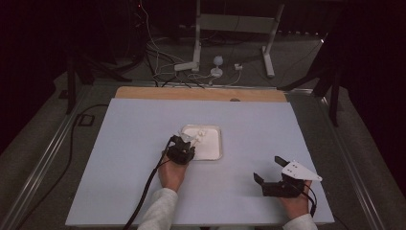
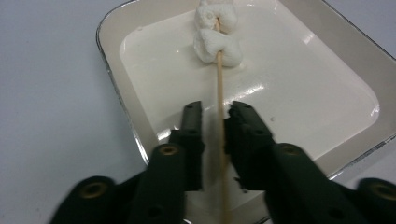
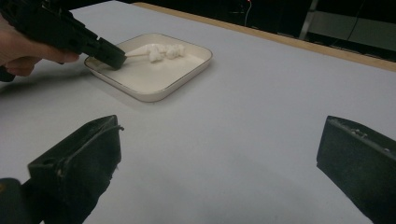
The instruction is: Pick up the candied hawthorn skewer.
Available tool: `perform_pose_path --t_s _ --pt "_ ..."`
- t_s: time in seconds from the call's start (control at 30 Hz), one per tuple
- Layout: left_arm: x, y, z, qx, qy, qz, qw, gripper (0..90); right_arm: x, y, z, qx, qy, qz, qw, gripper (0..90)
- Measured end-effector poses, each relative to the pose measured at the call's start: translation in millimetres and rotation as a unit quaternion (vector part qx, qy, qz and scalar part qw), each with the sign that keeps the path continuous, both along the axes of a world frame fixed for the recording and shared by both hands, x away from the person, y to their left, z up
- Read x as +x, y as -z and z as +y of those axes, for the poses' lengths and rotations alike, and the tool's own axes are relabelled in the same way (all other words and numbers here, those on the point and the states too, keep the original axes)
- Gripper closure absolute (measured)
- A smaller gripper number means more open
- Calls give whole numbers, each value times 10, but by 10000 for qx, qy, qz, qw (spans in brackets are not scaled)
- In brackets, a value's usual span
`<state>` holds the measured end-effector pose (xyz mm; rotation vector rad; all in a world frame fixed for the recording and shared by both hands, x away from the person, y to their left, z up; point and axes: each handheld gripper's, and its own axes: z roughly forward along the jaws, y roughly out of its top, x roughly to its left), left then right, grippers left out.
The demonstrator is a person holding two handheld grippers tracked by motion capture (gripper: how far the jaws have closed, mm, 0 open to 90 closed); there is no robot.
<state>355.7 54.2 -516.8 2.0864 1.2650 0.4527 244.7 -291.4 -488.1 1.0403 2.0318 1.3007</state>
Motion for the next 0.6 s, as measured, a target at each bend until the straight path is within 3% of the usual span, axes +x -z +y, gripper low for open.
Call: perform_pose_path --t_s 0.07,0.3,0.6 --pt "9 1 14 -92 24 51 9999 875 0 0 1 1 -4 1 10000 0" --pt "8 -27 49 -353 138 110 9992 897 1 -1 -6 11 12 -4 10000 0" --pt "-65 -158 227 -524 165 -81 9985 900 0 -1 -2 13 10 -7 10000 0"
